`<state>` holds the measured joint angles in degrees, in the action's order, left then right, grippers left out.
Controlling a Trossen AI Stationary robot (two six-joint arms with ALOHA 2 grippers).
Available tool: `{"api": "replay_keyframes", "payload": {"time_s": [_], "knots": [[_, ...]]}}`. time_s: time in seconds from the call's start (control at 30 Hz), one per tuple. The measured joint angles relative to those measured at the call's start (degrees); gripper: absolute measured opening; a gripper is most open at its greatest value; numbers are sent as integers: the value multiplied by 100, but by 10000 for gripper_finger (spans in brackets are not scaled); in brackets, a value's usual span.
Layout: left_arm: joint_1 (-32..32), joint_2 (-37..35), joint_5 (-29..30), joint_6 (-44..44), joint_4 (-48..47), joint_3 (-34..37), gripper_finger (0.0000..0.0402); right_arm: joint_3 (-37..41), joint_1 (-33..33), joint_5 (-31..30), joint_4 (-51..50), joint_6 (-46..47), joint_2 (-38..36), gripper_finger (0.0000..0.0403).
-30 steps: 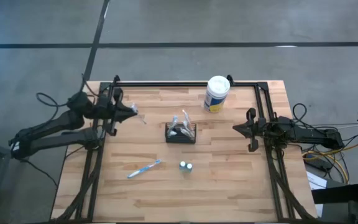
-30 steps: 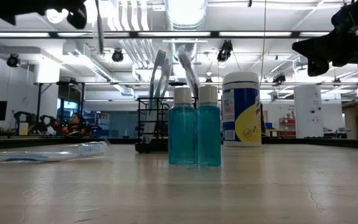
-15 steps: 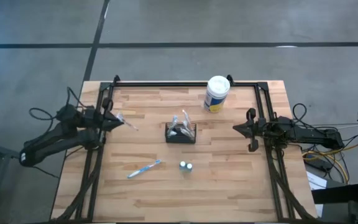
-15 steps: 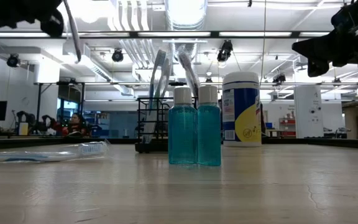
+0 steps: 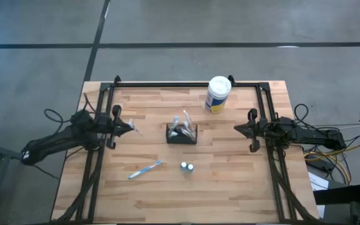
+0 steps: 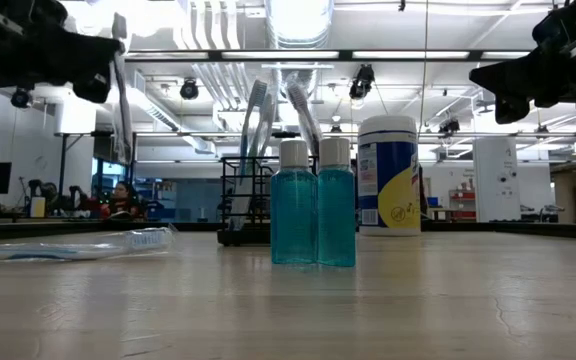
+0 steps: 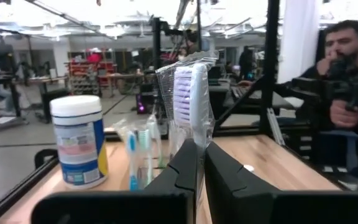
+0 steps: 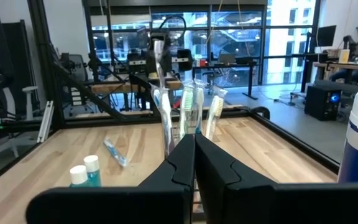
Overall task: Pick & Place toothbrushing station
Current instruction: Put the purple toothbrush into the black wire organizer
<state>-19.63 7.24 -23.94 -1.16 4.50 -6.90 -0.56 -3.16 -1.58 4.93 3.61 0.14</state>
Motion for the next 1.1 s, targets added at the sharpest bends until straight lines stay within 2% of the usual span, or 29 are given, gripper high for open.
{"api": "replay_keyframes", "payload": {"time_s": [0.23,0.53,0.63,0.77,0.93,1.1], "knots": [[134,-176,53,243,-104,293,12,0,1,0,0,50,0,8],[134,-314,115,124,-104,419,12,0,0,-2,0,30,0,8],[134,-312,430,-190,210,373,12,0,1,-2,0,28,4,8],[136,-3,561,-379,672,-112,12,0,1,-7,5,-39,0,8],[136,765,611,-49,890,-869,12,0,0,-149,42,-97,0,8],[136,1686,511,67,1875,-1136,12,0,0,-158,45,-109,0,8]]}}
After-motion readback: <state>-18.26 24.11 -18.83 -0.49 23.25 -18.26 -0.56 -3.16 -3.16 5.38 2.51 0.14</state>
